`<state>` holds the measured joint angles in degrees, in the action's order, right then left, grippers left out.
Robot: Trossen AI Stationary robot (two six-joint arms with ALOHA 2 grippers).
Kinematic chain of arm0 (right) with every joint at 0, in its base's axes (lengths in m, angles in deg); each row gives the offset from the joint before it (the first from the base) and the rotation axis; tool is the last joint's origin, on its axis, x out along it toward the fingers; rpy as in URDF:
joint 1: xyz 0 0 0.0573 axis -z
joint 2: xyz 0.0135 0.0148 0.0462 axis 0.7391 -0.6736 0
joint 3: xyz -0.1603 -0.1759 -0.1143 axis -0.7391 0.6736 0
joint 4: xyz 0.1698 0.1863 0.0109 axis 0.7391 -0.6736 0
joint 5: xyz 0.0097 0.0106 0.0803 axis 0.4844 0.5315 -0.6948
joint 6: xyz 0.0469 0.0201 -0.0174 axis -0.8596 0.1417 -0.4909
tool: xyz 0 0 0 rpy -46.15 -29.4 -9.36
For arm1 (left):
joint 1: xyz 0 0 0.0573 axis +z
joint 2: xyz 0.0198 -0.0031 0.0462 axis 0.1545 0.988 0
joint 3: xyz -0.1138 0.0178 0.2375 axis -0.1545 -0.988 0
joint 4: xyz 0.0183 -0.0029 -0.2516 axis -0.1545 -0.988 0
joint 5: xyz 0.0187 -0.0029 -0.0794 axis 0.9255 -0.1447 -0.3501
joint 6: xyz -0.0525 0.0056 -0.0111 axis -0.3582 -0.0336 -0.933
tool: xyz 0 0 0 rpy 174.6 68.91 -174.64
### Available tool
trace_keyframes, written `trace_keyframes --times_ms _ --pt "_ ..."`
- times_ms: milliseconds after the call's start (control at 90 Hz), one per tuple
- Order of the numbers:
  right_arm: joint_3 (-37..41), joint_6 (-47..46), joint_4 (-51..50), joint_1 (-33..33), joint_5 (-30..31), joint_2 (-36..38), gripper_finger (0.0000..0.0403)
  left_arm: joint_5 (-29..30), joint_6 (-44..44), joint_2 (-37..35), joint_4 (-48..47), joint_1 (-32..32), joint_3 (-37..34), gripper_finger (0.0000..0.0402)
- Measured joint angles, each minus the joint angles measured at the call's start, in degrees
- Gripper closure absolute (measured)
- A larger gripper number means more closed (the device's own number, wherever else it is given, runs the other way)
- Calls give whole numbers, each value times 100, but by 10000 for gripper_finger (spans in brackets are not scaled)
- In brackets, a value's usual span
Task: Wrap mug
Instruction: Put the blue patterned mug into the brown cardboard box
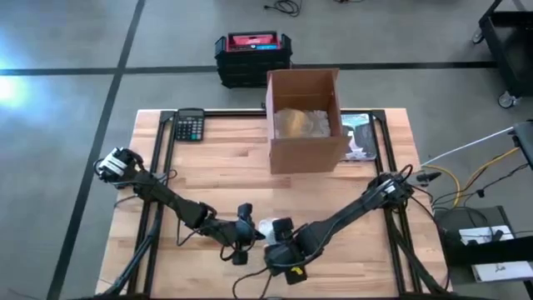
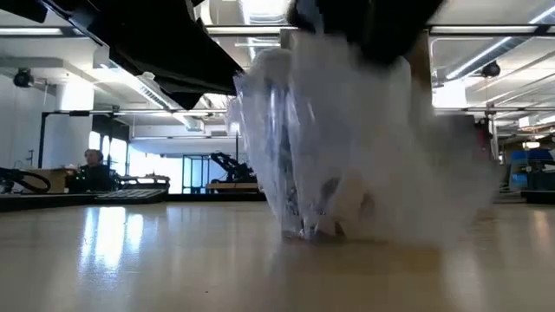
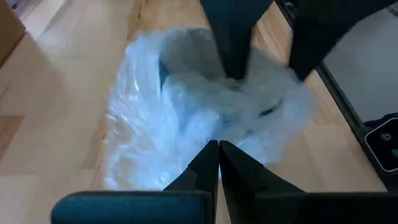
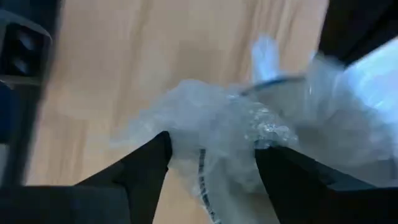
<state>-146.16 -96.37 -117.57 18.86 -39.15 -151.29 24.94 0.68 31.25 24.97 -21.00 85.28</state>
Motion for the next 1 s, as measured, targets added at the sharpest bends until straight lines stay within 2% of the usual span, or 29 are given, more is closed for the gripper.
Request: trace_keyframes --times_ms 144,400,511,578,700,811,922,1000 --pt "269 13 199 54 475 -118 209 0 -2 0 2 -2 2 402" --pt "311 6 98 89 488 -92 264 0 -45 -3 -2 -2 2 402" --pt "194 -50 92 86 503 -77 275 -2 -46 -140 -50 -5 5 402" --pt "122 -147 100 80 618 -55 276 0 -79 -332 -399 -7 104 402" --pt "75 -359 105 80 727 -39 262 91 -349 -722 -1626 -12 389 402" --pt "77 -542 106 80 727 -39 231 544 -766 -891 -2561 -33 387 402" --pt "77 -872 185 79 736 -63 199 990 -902 -851 -2838 -23 120 402" --pt "83 -996 318 67 747 -110 180 1136 -770 -694 -2426 112 -125 402"
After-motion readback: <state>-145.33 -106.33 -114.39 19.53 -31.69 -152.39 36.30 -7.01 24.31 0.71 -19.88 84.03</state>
